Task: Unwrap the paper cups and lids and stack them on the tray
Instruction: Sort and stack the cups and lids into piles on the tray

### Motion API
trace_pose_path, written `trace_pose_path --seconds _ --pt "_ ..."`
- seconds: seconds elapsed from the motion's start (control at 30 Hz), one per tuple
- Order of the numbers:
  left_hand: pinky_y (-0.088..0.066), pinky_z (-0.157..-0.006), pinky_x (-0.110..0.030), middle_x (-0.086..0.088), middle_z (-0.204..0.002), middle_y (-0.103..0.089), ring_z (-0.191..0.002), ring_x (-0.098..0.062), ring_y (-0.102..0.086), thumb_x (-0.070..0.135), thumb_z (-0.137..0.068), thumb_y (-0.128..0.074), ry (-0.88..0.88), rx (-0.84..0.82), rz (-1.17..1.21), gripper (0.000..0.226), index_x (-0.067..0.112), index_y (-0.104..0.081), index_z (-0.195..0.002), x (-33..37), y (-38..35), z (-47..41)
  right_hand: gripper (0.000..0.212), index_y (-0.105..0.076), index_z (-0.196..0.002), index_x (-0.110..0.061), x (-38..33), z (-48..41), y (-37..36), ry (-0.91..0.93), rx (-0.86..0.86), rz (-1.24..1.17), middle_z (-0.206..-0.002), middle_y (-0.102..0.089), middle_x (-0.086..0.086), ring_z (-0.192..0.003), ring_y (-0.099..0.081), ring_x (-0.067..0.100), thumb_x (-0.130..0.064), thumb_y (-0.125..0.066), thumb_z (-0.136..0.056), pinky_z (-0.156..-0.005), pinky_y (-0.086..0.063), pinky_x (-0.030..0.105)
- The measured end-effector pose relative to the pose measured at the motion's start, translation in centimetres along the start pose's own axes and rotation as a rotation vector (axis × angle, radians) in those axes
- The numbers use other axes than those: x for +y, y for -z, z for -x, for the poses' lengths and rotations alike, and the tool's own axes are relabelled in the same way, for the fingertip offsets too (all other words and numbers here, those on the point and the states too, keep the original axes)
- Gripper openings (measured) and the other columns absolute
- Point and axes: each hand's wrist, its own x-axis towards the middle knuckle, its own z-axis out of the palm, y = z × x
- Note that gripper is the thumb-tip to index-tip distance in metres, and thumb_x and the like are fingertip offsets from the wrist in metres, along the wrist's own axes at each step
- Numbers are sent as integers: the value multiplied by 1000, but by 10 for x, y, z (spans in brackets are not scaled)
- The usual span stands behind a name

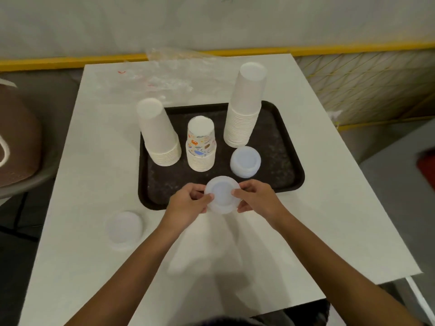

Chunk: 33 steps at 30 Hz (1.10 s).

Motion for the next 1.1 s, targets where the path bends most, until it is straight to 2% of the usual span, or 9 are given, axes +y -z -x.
trace_pose_path --seconds 0.07,0.2,0.37,0.53,0.63,0.73,0.83,0.97,1.1 --pt "-56 -76 -27 -8 -97 -65 -78 -17 -64 19 -84 -67 -15 -23 15 33 7 -60 -114 14 -22 -10 27 -57 -111 -6 2 -8 25 32 35 11 -100 -61 8 -66 -60 13 -18 -63 -87 -63 -54 21" --pt "-56 -77 -27 -7 -99 -63 -82 -17 -64 18 -85 -65 -8 -2 80 32 9 -58 -115 40 -52 -27 33 -56 -116 -6 -2 -28 61 51 73 6 -106 -62 10 -72 -62 16 -18 -63 -87 -75 -57 31" --pt "-53 -77 -23 4 -89 -57 -85 -12 -60 17 -88 -61 -39 71 74 33 10 -55 -120 58 -73 -42 34 -55 -118 -7 -9 -50 80 87 59 23 -111 -61 10 -70 -61 14 -18 -63 -87 -71 -55 26" --pt "-50 -90 -31 -6 -114 -60 -97 -19 -61 22 -92 -54 -97 166 -38 38 12 -52 -128 61 -86 -49 36 -55 -120 -7 -13 -71 86 131 55 59 -119 -60 12 -85 -62 19 -18 -62 -87 -72 -55 26" --pt "-47 -90 -29 -5 -121 -59 -105 -22 -60 21 -93 -53 -121 188 -97 41 12 -48 -133 61 -91 -49 35 -55 -120 -7 -15 -81 85 140 53 74 -119 -60 12 -88 -62 20 -18 -62 -87 -71 -54 24" --pt "-46 -93 -30 -7 -130 -55 -111 -23 -57 21 -93 -52 -108 192 -135 46 11 -42 -138 61 -94 -51 35 -55 -120 -8 -15 -88 83 135 57 102 -121 -59 12 -95 -64 25 -20 -62 -88 -77 -54 28" --pt "-38 -90 -24 -6 -137 -50 -117 -21 -52 25 -94 -50 -74 172 -173 53 12 -33 -143 61 -97 -50 36 -54 -121 -9 -13 -94 82 126 54 134 -121 -60 12 -95 -65 26 -22 -61 -88 -79 -54 28" --pt "-39 -94 -26 -5 -140 -47 -107 -14 -53 27 -94 -50 -59 157 -203 54 13 -32 -143 56 -96 -44 43 -50 -126 -9 -9 -95 83 109 63 130 -122 -59 13 -83 -62 21 -26 -61 -88 -70 -52 23" --pt "-37 -86 -22 -5 -137 -49 -96 -6 -47 26 -94 -50 -64 131 -195 50 15 -37 -141 47 -91 -32 43 -50 -124 -9 -6 -87 87 133 89 105 -116 -60 13 -82 -60 18 -27 -62 -87 -60 -49 17"
